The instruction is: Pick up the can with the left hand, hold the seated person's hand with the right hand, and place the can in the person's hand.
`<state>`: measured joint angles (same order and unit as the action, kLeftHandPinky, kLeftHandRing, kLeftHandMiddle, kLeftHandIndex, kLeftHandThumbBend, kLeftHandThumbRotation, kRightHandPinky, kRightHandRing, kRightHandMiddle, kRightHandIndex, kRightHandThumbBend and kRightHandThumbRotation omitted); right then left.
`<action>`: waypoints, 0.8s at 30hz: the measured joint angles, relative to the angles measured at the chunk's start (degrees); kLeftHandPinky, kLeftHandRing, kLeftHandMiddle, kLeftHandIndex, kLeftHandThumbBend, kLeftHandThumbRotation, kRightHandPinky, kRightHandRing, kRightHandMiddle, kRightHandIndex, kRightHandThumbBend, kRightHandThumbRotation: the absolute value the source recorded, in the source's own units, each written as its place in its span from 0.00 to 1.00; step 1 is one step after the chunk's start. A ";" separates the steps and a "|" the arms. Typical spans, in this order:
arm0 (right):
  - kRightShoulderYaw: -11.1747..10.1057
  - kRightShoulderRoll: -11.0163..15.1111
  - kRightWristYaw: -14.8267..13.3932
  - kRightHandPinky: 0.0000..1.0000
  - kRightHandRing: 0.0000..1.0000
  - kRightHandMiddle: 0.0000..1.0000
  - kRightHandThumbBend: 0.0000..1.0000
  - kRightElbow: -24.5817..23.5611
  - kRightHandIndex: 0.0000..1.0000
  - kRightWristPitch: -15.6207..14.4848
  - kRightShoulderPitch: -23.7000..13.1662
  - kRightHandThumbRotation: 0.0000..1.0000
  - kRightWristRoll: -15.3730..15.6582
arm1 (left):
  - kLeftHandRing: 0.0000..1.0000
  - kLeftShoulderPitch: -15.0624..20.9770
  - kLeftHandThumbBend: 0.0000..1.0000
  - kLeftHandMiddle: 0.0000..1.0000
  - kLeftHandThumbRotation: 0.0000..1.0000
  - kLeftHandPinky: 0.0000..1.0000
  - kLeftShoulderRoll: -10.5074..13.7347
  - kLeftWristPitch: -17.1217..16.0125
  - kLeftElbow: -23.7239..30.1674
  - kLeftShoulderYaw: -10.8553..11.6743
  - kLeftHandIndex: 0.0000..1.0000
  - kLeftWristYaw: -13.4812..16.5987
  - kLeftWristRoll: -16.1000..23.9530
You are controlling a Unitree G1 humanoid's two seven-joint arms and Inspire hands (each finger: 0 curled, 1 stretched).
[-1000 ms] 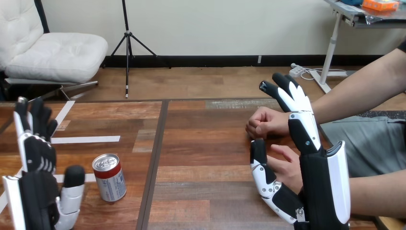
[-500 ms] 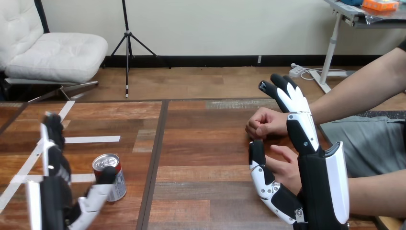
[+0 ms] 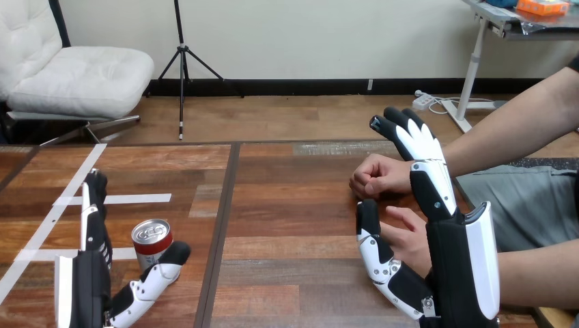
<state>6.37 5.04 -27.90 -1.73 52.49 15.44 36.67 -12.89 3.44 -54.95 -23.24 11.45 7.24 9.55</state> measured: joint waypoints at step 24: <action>-0.23 0.04 0.57 1.00 0.96 0.93 0.18 0.00 0.87 0.49 0.07 0.00 -0.80 | 1.00 2.64 1.00 1.00 0.56 1.00 1.02 7.80 -3.01 -0.04 1.00 3.51 3.87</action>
<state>6.14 5.08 -27.33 -1.73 52.98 15.51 35.87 -10.25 4.46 -47.15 -26.25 11.42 10.75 13.42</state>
